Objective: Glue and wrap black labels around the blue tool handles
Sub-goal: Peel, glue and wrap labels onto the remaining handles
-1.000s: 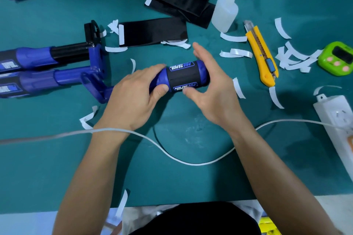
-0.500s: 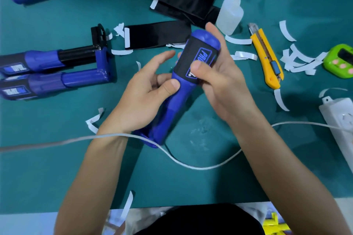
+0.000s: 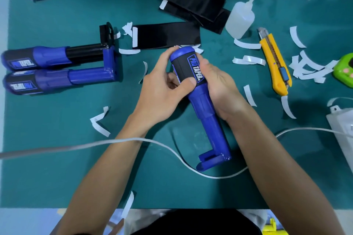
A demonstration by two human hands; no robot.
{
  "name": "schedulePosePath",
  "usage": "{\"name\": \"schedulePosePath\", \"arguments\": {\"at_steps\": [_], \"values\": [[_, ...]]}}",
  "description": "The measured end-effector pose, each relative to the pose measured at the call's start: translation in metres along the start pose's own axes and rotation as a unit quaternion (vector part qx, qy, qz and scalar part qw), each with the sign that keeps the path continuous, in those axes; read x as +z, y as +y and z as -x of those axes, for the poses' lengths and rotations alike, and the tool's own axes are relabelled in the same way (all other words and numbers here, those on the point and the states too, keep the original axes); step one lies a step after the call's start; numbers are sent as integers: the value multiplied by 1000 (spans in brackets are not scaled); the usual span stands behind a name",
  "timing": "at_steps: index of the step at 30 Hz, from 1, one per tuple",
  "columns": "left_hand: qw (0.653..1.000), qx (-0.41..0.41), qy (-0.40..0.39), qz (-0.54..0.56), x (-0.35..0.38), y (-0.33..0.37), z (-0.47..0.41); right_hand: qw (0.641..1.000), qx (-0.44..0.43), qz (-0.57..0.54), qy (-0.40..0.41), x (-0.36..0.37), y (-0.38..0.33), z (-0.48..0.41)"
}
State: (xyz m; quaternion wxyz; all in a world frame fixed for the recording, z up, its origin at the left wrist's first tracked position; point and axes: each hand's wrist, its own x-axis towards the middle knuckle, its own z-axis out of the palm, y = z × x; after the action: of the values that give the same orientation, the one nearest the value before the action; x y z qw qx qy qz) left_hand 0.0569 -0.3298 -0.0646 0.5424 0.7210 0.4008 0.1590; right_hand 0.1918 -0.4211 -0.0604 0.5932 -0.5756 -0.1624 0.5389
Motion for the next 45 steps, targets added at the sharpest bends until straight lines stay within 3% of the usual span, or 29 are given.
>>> {"name": "schedulePosePath", "arguments": {"at_steps": [5,13,21,25,28,31,33,36,38,41,45], "values": [[994,42,92,-38,5,-3,-9,998,18,20,-53,0,-6,-1],[997,60,40,-30,5,-6,-3,999,-3,19,-50,-4,0,-5],[982,55,179,9,-2,-4,-12,984,-33,125,-124,-3,2,-6],[975,46,203,-77,3,3,-5,977,-42,170,-124,-1,1,-8],[976,21,186,-111,0,7,-4,962,-59,235,-130,0,-1,-6],[982,19,185,-21,-7,6,-9,944,-48,290,-151,0,-1,-3],[979,22,201,-17,-10,3,-9,941,-50,293,-159,1,0,-4],[977,33,167,-126,-10,0,-3,954,-61,241,-169,-2,0,-5],[971,46,100,-214,-9,0,1,962,-59,201,-173,-4,1,-6],[988,77,4,-135,-16,-6,-1,967,-46,171,-185,-7,1,-8],[997,68,43,-11,-19,-13,-2,962,-19,176,-208,-9,2,-9]]}}
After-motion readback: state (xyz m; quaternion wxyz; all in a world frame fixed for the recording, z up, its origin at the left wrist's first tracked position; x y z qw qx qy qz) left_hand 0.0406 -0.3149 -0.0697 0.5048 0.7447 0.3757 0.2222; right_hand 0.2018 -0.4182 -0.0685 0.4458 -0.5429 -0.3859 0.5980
